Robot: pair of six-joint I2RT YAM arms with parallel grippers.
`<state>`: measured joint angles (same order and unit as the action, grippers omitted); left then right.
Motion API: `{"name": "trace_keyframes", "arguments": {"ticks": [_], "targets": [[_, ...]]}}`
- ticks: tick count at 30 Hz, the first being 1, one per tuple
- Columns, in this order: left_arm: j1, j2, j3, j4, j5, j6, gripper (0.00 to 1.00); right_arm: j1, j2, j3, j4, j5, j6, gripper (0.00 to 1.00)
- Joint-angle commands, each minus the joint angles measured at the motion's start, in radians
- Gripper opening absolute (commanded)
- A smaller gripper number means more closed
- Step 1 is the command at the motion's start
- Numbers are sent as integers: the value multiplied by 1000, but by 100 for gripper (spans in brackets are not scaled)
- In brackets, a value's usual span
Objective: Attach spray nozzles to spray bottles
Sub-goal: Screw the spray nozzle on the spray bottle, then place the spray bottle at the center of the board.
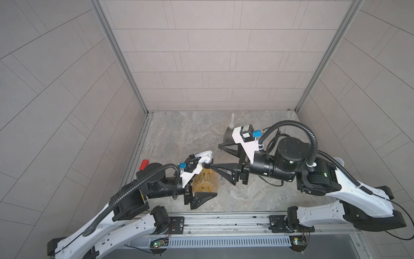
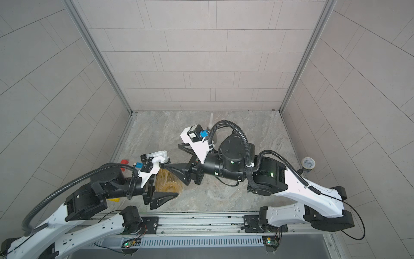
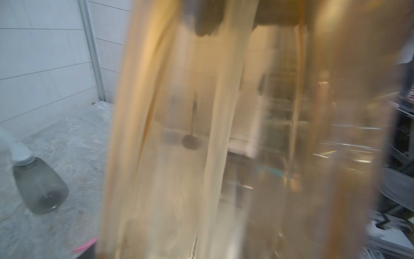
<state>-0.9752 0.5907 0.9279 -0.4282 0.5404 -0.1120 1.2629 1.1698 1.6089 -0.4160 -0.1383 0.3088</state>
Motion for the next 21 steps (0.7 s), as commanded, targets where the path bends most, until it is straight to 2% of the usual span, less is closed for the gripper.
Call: {"name": "trace_keyframes", "arguments": {"ticks": [1,5,10,13,14,17,21], "targets": [[3,12,0,49,93,-12,0,-9,21,17,-12,-139,-34,77],[4,28,5,49,85,-15,0,-13,30,-2,21,-136,-13,64],[2,35,0,54,72,-28,0,-16,14,-60,86,-110,19,37],[4,29,-7,59,51,-39,2,-19,4,-85,109,-104,34,26],[4,27,-8,58,37,-46,11,-19,1,-92,112,-97,36,23],[4,7,-17,52,-1,-57,58,-26,-22,-121,123,-45,39,13],[3,-29,-34,43,-49,-68,97,-44,-67,-163,131,64,39,7]]}}
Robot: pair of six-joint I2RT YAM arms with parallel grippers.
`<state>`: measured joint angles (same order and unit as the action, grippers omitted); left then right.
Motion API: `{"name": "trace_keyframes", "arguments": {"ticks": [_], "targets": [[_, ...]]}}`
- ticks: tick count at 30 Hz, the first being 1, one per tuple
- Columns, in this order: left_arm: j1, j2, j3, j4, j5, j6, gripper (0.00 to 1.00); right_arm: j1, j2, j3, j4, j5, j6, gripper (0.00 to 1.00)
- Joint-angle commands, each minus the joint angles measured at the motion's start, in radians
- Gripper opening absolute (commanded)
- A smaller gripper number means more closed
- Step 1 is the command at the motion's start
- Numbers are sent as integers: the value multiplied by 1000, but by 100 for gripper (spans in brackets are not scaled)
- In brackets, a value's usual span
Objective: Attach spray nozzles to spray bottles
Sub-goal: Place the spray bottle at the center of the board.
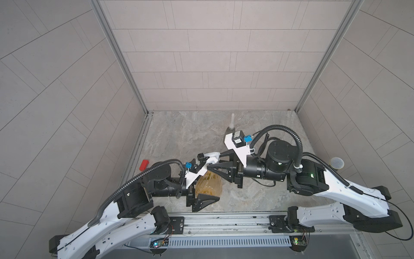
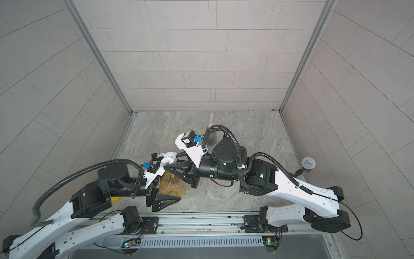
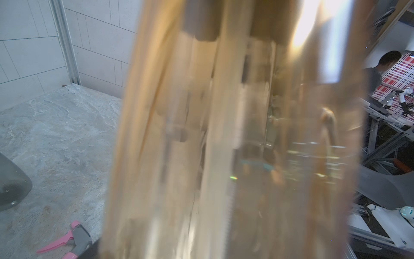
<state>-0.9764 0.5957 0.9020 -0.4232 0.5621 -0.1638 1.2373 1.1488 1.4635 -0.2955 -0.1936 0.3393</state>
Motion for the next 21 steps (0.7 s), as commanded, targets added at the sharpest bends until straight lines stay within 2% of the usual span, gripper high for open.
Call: {"name": "trace_keyframes", "arguments": {"ticks": [1,7,11,15,21], "targets": [[4,-42,-11,34,-79,-19,100,-23,-56,-29,10,149,8,6],[4,-93,-30,-15,-215,-31,100,-119,-138,-103,-13,300,0,4],[4,-126,-20,-95,-288,-34,100,-206,-189,-164,-53,416,-49,4],[4,-203,-27,-103,-340,-52,100,-307,-205,-257,-59,568,-104,2],[4,-338,-72,-62,-448,-80,100,-483,-162,-443,65,641,-94,1]]}}
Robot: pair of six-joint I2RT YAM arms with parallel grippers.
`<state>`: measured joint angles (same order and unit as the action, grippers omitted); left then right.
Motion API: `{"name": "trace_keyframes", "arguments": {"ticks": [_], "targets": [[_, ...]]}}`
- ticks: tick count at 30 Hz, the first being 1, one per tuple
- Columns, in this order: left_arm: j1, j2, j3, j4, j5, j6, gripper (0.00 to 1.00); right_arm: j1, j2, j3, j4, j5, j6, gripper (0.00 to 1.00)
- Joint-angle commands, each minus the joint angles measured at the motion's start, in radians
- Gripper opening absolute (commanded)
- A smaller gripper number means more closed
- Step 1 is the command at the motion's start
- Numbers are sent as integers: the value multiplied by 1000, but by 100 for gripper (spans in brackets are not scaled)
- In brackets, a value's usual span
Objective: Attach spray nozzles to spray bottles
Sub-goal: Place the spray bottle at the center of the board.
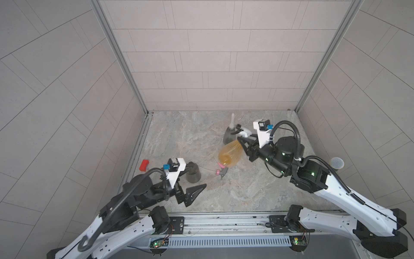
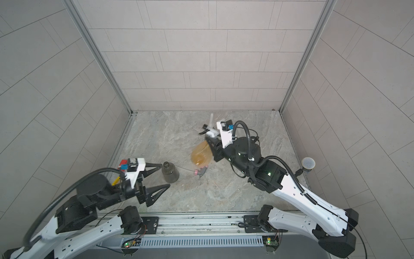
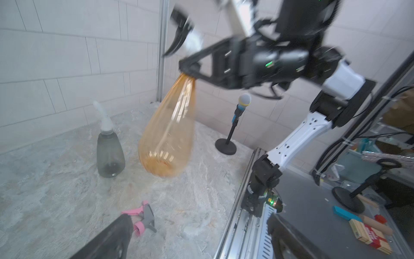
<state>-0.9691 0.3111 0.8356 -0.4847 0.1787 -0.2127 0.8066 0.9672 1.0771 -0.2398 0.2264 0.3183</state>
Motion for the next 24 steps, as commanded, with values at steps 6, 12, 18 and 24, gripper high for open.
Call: {"name": "trace_keyframes", "arguments": {"ticks": [6,12,18,24], "targets": [[-4,-70,-21,-17,-113,-34,100,-122,38,-183,148,143,-10,0],[-3,-73,-32,8,-132,-35,100,-141,135,-274,330,180,-30,0],[-3,-83,-17,-16,-144,-37,100,-172,285,-289,468,156,-15,1],[-3,-111,-13,-32,-168,-36,100,-172,378,-269,497,133,-6,4]]}}
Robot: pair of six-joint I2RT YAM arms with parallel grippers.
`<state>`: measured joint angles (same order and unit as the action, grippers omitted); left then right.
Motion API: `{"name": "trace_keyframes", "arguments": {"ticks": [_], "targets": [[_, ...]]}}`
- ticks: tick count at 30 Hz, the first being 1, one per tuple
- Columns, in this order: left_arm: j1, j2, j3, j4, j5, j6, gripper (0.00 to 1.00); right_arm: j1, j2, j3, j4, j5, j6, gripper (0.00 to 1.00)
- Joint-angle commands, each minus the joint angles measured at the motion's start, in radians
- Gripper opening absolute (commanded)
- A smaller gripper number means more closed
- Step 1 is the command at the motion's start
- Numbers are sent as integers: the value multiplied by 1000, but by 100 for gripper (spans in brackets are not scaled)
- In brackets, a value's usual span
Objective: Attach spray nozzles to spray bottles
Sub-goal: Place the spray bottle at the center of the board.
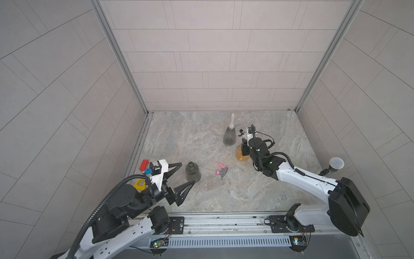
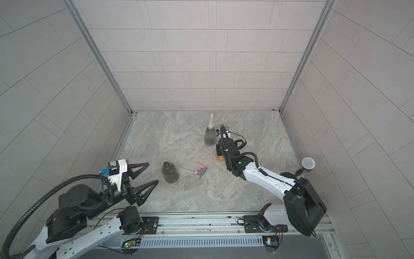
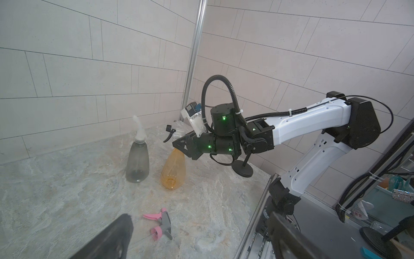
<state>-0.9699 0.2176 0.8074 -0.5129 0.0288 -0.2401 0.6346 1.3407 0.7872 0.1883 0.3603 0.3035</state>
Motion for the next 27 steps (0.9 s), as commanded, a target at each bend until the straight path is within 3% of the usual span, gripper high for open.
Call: {"name": "trace_keyframes", "arguments": {"ticks": [1,6,13,20,27], "targets": [[-3,-18,14,-4,-19,-6,100,0,7,18,67,2,13,5],[-3,-5,12,-3,-15,-2,100,0,23,18,47,-6,17,18],[-3,7,19,2,-15,3,100,0,23,31,11,-3,25,51],[-3,9,22,-6,-18,3,100,-1,19,60,-25,-7,30,60],[-4,2,23,-7,-21,3,100,2,-5,70,-43,-46,26,60]]}}
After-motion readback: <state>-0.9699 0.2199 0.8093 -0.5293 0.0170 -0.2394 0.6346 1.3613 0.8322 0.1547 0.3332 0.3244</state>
